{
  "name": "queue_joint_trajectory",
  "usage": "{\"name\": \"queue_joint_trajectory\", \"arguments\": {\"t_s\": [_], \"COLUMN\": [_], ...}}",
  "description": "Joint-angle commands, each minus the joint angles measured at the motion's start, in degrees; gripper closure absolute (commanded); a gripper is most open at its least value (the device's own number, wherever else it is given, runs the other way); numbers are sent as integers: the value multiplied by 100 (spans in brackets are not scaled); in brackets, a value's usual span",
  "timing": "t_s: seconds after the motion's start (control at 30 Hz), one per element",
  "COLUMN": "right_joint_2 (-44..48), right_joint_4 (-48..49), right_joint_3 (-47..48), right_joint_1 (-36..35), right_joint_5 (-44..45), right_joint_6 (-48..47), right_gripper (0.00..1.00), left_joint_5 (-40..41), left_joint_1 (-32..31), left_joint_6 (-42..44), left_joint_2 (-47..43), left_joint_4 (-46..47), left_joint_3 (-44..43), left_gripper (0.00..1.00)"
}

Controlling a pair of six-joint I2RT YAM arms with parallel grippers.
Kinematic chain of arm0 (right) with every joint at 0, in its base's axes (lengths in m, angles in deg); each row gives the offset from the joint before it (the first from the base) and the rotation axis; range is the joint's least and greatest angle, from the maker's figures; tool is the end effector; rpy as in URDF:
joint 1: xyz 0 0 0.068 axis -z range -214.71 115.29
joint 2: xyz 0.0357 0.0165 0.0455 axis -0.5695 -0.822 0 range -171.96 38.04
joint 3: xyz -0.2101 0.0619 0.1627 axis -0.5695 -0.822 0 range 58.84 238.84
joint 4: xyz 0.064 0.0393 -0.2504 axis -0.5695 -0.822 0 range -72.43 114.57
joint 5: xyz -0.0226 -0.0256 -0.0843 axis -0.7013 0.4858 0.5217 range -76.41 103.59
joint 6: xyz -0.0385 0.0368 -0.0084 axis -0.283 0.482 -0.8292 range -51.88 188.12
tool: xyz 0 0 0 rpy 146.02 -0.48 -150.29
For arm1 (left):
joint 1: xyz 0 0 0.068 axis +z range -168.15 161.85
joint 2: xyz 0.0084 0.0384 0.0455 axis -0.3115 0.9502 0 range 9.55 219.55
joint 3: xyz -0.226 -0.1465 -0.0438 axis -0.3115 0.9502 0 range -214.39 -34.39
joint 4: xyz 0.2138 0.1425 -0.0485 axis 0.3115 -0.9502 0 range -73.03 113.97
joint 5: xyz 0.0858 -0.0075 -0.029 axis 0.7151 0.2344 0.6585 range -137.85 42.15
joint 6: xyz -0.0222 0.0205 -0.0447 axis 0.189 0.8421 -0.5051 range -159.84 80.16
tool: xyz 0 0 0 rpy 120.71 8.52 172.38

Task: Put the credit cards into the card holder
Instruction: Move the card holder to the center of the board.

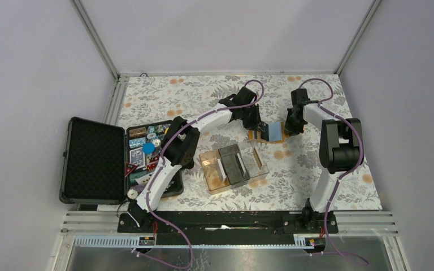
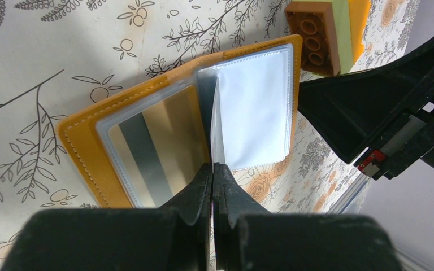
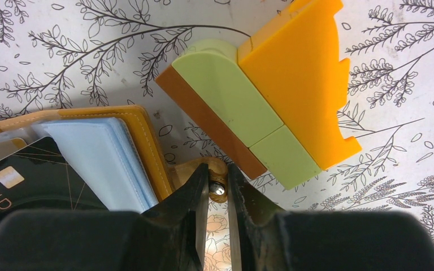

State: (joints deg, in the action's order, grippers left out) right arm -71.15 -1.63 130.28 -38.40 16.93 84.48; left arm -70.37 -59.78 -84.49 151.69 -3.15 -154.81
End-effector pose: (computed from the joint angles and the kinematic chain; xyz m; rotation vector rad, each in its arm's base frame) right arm 0.3847 0.0226 0.1620 0.3142 2.6654 0.0311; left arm 0.4010 -0.3747 0.1601 0.1294 2.6774 -1.0745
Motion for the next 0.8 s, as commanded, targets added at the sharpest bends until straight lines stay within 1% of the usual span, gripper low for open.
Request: {"name": "queue_joint_trajectory", "arguments": {"t_s": [0.0,0.17,0.77], "right_joint_2": [118,141,88], "right_joint_4": [22,20,17], "right_joint_3": [-3,-16,0], "right_joint_1": [19,17,20], "right_joint_5": [-136,-103,-87], "right_joint_6": [-42,-39,-47], "right_gripper": [100,100,100], "left_joint_5": [90,305,460], "left_joint_1": [9,39,76], "left_joint_6": [87,244,411], "left_joint_2": [-11,-125,-254], "left_joint_4": [146,13,-179], "left_joint_3": [-45,46,117], "left_gripper": [100,100,100]}}
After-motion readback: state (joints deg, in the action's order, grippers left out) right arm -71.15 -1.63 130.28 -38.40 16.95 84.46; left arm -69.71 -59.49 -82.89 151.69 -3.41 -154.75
